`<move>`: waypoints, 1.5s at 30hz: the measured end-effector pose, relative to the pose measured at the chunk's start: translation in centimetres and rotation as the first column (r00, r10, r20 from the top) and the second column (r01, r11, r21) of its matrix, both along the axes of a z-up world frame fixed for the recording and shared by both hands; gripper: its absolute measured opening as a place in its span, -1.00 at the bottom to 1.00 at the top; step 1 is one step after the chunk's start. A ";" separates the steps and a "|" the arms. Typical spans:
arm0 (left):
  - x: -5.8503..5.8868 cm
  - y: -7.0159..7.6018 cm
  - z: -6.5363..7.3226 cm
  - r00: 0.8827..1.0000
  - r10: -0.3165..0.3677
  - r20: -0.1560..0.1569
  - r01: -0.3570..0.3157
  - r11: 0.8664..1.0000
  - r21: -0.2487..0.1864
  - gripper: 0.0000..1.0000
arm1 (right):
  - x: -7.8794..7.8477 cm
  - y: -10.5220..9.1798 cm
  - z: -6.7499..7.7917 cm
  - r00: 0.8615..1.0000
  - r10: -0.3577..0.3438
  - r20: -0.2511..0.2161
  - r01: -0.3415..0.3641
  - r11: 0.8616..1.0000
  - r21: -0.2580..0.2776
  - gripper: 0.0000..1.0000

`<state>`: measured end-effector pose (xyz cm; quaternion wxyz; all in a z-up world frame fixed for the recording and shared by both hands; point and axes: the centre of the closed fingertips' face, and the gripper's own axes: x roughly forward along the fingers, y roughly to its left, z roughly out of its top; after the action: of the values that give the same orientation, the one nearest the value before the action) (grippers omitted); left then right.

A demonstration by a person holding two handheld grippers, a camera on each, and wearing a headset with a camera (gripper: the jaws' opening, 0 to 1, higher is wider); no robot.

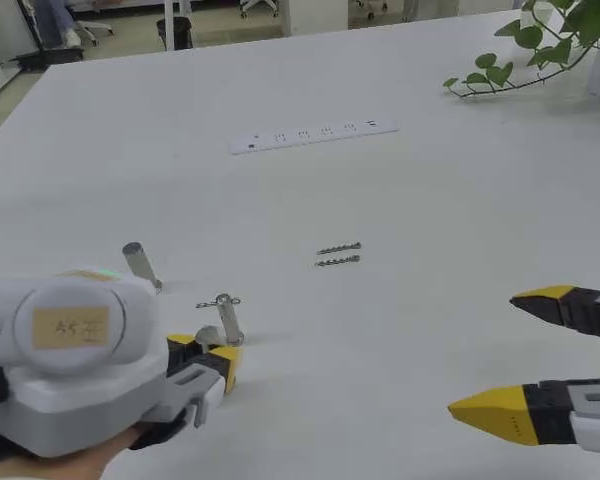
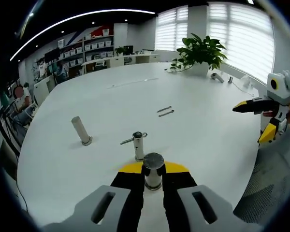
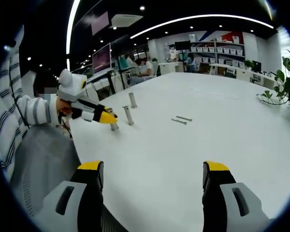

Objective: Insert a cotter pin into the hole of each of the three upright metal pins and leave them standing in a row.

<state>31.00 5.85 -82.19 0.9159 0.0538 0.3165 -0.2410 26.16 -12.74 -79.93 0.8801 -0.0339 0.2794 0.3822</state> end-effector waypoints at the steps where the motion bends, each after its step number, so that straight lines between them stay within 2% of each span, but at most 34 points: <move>1: 0.0 -0.2 -0.1 1.000 -0.002 -0.001 0.002 1.000 -0.001 -0.77 | 0.0 0.0 0.0 1.000 0.001 -0.002 -0.001 1.000 0.000 0.71; 5: 0.0 -0.7 -0.7 1.000 -0.031 0.000 0.031 0.998 0.049 -0.77 | -0.3 0.2 -0.2 1.000 0.007 -0.010 -0.007 1.000 0.002 0.71; 10: 0.1 -1.1 -1.2 1.000 -0.026 0.002 0.026 0.999 0.027 -0.77 | -0.3 0.2 -0.3 1.000 0.011 -0.015 -0.011 1.000 -0.002 0.70; 11: 0.4 -1.3 -1.0 0.999 -0.042 0.032 0.041 0.999 0.033 -0.77 | -0.3 0.2 -0.3 1.000 0.011 -0.016 -0.011 1.000 -0.003 0.70; 15: 0.7 -1.4 -1.1 0.999 -0.032 0.028 0.031 0.999 0.021 -0.77 | -0.4 0.2 -0.5 1.000 0.018 -0.019 -0.019 1.000 -0.012 0.69; 18: 0.7 -1.5 -1.0 0.999 -0.034 0.042 0.033 0.999 0.034 -0.76 | -0.3 0.4 -0.5 1.000 0.021 -0.018 -0.021 1.000 -0.014 0.69; 21: 0.7 -1.4 -1.0 0.998 -0.011 0.054 0.011 1.000 -0.001 -0.76 | -0.2 0.4 -0.4 1.000 0.020 -0.015 -0.020 1.000 -0.013 0.69; 26: 0.8 -1.4 -1.0 0.998 -0.022 0.062 0.022 1.000 -0.005 -0.76 | -0.3 0.4 -0.3 1.000 0.021 -0.016 -0.022 1.000 -0.018 0.69; 28: 0.8 -1.4 -1.0 0.999 -0.012 0.053 0.013 1.000 -0.016 -0.76 | -0.4 0.4 -0.4 1.000 0.022 -0.017 -0.022 1.000 -0.019 0.69; 34: 0.7 -1.4 -0.9 0.998 -0.036 0.057 0.035 0.999 0.010 -0.74 | -0.3 0.6 -0.3 1.000 0.021 -0.017 -0.022 1.000 -0.008 0.69; 36: 0.6 -1.0 -1.1 0.995 -0.083 0.062 0.077 0.993 0.092 -0.68 | -0.3 0.7 -0.3 1.000 0.020 -0.016 -0.020 1.000 -0.004 0.69; 40: 0.0 -1.2 -1.0 0.993 -0.112 0.029 0.110 0.992 0.063 -0.44 | -0.1 0.9 -0.4 0.999 0.031 -0.016 -0.031 0.999 -0.011 0.69; 41: -0.1 -1.1 -0.8 0.993 -0.112 0.031 0.110 0.992 0.062 -0.39 | -0.1 1.0 -0.4 0.999 0.033 -0.016 -0.033 0.999 -0.014 0.69; 42: -0.1 -1.1 -0.3 0.990 -0.128 0.062 0.125 0.990 0.060 -0.32 | -0.1 1.0 -0.4 0.999 0.035 -0.016 -0.036 0.999 -0.018 0.69; 43: -0.3 -1.2 -0.1 0.987 -0.146 0.071 0.142 0.988 0.058 -0.25 | -0.1 1.0 -0.4 0.999 0.037 -0.017 -0.037 0.999 -0.019 0.69; 45: -0.7 -1.2 0.1 0.984 -0.167 0.064 0.165 0.986 0.037 -0.08 | 0.0 1.0 -0.5 0.999 0.039 -0.019 -0.040 0.999 -0.018 0.69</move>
<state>30.32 4.68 -82.09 0.9017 0.1023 0.2841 -0.3094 26.13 -11.70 -80.45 0.8694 -0.0437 0.2905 0.3973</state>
